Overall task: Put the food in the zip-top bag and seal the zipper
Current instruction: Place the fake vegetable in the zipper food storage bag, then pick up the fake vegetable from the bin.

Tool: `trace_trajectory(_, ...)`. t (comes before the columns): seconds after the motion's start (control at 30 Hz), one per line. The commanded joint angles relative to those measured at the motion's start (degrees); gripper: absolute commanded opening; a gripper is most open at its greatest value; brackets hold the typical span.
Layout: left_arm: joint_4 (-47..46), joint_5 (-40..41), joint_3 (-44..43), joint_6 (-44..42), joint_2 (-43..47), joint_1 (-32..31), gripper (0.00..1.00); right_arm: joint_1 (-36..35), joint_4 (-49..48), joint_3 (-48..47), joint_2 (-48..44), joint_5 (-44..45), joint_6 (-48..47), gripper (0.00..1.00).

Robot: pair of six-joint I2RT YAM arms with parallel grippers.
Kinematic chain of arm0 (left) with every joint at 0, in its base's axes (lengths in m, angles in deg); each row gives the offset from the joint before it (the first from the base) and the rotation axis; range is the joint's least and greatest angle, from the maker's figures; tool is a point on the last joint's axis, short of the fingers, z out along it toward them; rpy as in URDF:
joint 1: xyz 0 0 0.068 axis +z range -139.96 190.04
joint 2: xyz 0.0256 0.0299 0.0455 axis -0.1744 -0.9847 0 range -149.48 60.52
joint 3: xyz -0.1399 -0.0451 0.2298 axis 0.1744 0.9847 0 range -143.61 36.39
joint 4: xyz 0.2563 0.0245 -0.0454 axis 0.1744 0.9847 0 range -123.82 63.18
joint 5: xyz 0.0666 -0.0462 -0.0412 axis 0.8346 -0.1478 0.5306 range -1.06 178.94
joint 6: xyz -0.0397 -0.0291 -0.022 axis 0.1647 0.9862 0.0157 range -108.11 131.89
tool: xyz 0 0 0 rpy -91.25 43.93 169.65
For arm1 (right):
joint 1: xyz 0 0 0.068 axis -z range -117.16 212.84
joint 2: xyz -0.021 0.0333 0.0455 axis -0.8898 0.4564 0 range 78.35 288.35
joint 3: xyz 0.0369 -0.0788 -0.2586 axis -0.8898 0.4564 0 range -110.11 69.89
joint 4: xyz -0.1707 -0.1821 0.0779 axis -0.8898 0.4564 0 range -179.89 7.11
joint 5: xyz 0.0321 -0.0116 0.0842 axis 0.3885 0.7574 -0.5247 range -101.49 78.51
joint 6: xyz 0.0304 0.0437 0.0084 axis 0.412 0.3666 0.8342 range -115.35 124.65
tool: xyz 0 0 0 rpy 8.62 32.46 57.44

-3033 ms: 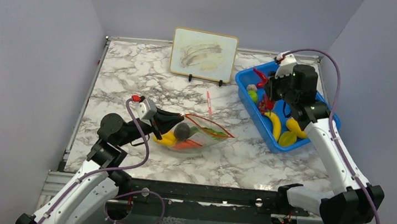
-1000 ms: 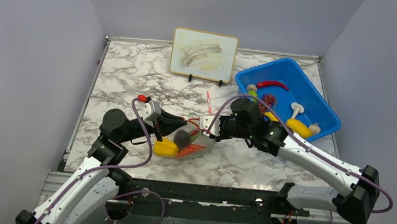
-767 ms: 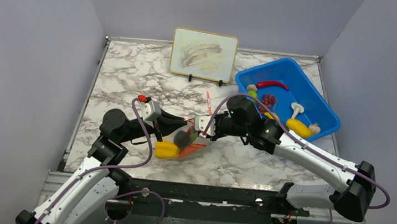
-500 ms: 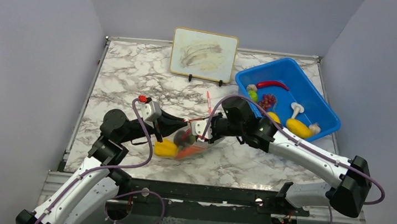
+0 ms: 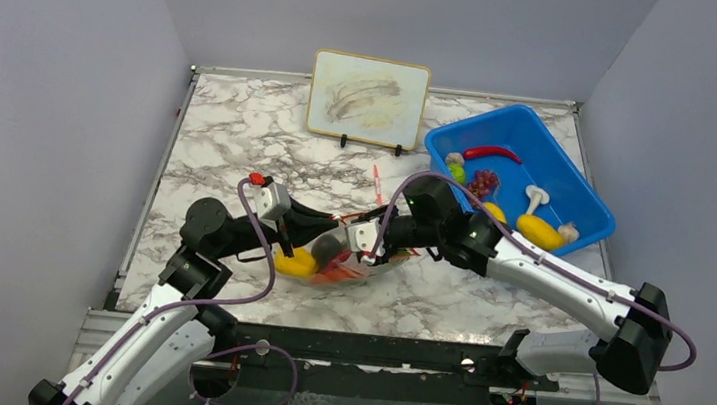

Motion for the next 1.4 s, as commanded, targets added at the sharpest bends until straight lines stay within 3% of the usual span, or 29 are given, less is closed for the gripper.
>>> trace_trajectory(0.0,-3.6,-0.8,0.4,0.1,1.1,-0.1,0.00,-0.6,-3.9,-0.1,-5.4,3.7,7.8,0.43)
trace_trajectory(0.23,-3.6,0.3,1.0,-0.2,1.3,-0.1,0.00,-0.5,-6.6,2.2,-12.7,8.6,24.7,0.43)
trace_trajectory(0.57,-4.2,4.3,3.0,0.5,3.9,-0.1,0.00,1.1,-6.2,-1.2,-15.1,31.6,39.0,0.43)
trace_trajectory(0.8,-7.4,3.1,5.7,2.3,7.1,-0.1,0.00,13.5,-3.1,-4.2,-10.9,32.7,46.1,0.43)
trace_trajectory(1.0,-7.1,2.2,6.6,1.4,7.7,-0.1,0.00,23.7,-0.6,-5.4,-5.8,39.7,47.4,0.43)
trace_trajectory(1.17,-6.4,2.3,6.4,0.6,7.9,-0.2,0.00,33.0,0.5,-6.1,-1.8,38.7,48.0,0.44)
trace_trajectory(1.37,-6.3,2.3,6.6,0.6,8.3,-0.3,0.00,43.1,-0.8,-6.3,5.0,31.6,48.8,0.51)
